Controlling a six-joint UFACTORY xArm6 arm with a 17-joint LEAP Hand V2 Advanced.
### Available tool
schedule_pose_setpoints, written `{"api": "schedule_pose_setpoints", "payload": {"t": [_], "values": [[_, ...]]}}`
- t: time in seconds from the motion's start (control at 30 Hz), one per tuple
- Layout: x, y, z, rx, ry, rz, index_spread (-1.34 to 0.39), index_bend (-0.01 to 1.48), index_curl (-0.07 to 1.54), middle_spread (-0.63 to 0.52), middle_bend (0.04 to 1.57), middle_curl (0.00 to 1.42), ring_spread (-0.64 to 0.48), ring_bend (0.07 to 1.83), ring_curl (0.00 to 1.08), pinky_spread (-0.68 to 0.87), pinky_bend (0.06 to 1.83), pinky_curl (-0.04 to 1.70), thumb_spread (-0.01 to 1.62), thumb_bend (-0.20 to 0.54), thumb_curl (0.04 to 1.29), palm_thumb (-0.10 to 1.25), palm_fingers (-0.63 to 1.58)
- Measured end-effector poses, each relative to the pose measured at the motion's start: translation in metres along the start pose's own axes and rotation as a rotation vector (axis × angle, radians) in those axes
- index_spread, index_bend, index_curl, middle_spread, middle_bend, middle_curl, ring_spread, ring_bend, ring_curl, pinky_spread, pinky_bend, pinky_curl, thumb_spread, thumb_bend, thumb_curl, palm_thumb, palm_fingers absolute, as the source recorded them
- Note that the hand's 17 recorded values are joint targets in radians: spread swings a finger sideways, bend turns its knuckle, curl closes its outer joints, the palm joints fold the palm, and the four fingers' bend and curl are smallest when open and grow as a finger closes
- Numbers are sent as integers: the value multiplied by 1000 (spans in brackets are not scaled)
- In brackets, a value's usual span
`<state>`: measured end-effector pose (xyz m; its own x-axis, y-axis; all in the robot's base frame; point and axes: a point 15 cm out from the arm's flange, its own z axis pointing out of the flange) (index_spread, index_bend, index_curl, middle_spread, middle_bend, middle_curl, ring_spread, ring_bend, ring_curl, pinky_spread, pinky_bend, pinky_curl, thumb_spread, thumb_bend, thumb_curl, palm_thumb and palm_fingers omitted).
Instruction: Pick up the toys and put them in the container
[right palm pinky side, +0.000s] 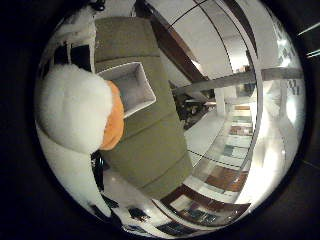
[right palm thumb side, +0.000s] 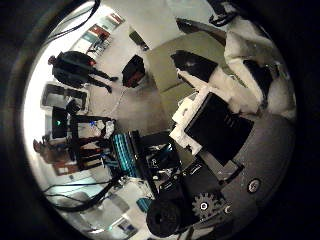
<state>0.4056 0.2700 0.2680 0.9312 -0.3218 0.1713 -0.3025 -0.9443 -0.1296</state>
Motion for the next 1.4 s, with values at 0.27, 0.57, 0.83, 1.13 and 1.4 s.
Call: {"api": "schedule_pose_setpoints", "payload": {"t": [0.27, 0.57, 0.83, 1.13, 1.4], "values": [[0, -22, 5, 6, -3, -13, -227, 1170, 809, -141, 1337, 775, -254, 1269, 893, -210, 1295, 1026, 1037, -19, 460, 893, 1113], [4, -29, 14, -2, -8, -14, -254, 987, 788, -137, 1243, 744, -249, 1235, 833, -248, 1215, 952, 1020, -33, 456, 845, 1006], [14, -22, 20, -8, 10, -22, -433, 505, 640, -201, 956, 638, -261, 1134, 687, -355, 915, 807, 1043, -28, 419, 739, 332], [17, -22, 21, 1, 17, -36, -447, 421, 469, -103, 534, 421, -109, 688, 443, 107, 601, 631, 1052, -25, 374, 689, 31], [16, -23, 22, -2, 15, -38, -444, 305, 394, -93, 367, 346, -50, 514, 326, 257, 443, 478, 1053, -24, 358, 682, 158]]}}
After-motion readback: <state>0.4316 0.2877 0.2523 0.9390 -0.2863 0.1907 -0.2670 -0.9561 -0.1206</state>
